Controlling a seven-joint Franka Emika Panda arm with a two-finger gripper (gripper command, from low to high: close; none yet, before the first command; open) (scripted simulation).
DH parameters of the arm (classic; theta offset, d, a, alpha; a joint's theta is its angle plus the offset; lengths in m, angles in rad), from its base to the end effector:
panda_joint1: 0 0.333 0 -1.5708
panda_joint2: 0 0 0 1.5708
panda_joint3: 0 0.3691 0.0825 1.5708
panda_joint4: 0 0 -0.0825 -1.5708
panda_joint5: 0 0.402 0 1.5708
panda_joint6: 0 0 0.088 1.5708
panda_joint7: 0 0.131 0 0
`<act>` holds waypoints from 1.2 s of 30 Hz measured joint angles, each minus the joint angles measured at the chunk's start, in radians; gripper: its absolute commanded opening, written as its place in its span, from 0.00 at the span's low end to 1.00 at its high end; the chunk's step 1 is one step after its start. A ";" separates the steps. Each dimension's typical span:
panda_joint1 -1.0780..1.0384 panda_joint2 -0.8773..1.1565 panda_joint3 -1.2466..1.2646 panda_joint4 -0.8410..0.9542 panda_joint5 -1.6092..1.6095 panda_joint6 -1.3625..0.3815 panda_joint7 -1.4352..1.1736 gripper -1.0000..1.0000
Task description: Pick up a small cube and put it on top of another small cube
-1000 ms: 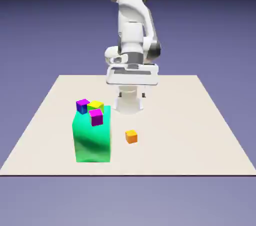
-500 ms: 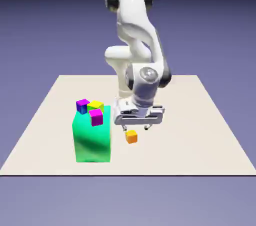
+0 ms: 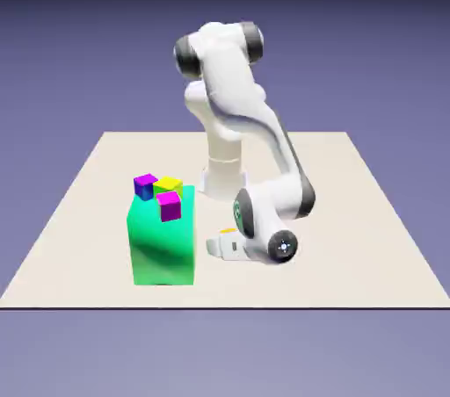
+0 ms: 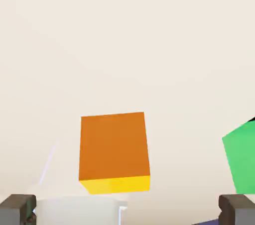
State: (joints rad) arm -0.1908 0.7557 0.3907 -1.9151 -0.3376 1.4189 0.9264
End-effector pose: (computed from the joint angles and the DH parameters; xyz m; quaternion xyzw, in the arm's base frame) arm 0.4846 0.0583 0.1170 0.8127 -0.1955 -0.4556 0.3062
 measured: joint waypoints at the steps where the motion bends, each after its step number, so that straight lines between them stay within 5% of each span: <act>1: -0.005 0.036 0.011 0.024 -0.009 -0.043 0.005 0.50; 5: -0.028 0.174 0.051 0.114 -0.045 -0.210 0.025 0.50; 9: -0.067 0.164 0.036 -0.030 -0.074 -0.087 0.045 0.50; 10: -0.069 0.163 0.035 -0.037 -0.075 -0.081 0.046 0.00; 18: 0.035 0.126 0.069 0.145 -0.061 -0.207 0.029 0.00; 36: 0.345 0.026 -0.543 0.740 -0.201 -0.669 -0.738 0.00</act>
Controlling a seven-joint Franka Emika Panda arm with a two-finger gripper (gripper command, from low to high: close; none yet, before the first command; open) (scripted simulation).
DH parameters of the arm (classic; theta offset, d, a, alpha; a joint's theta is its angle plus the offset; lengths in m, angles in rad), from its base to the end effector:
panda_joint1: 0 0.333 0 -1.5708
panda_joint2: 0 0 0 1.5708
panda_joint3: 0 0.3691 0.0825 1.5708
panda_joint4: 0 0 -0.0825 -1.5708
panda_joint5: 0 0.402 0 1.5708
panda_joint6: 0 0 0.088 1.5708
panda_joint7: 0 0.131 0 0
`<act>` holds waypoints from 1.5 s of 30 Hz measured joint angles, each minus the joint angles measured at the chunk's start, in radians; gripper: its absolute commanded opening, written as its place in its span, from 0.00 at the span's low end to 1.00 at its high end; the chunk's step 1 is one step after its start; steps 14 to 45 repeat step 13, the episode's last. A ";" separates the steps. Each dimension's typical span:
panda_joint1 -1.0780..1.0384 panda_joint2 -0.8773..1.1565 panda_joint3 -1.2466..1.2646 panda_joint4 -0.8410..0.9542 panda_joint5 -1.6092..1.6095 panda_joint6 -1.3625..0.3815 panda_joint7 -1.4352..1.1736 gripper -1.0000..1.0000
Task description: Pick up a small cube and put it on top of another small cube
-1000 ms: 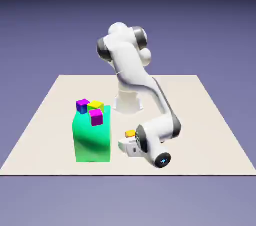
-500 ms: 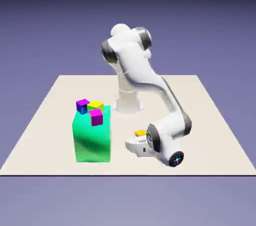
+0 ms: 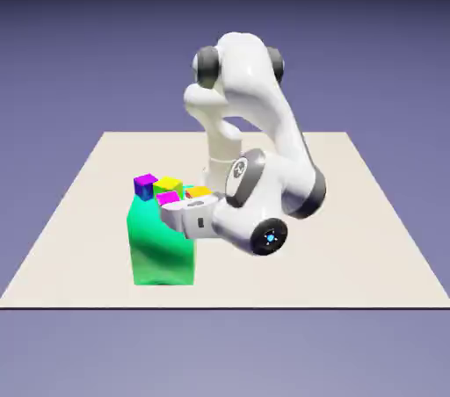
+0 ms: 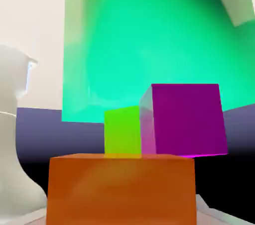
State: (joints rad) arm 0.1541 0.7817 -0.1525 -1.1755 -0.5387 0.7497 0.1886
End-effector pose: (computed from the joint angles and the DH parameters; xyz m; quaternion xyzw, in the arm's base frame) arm 0.6417 -0.0467 0.3651 0.7718 -0.1428 -0.5021 0.3630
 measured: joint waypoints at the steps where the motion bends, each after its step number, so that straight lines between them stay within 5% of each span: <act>1: -0.035 0.033 -0.035 0.002 0.008 -0.021 -0.030 0.00; 10: -0.050 -0.100 -0.033 -0.288 0.039 0.128 0.058 0.00; 11: -0.051 -0.109 -0.033 -0.308 0.041 0.139 0.065 1.00; 45: -0.051 -0.109 -0.033 -0.309 0.039 0.139 0.064 1.00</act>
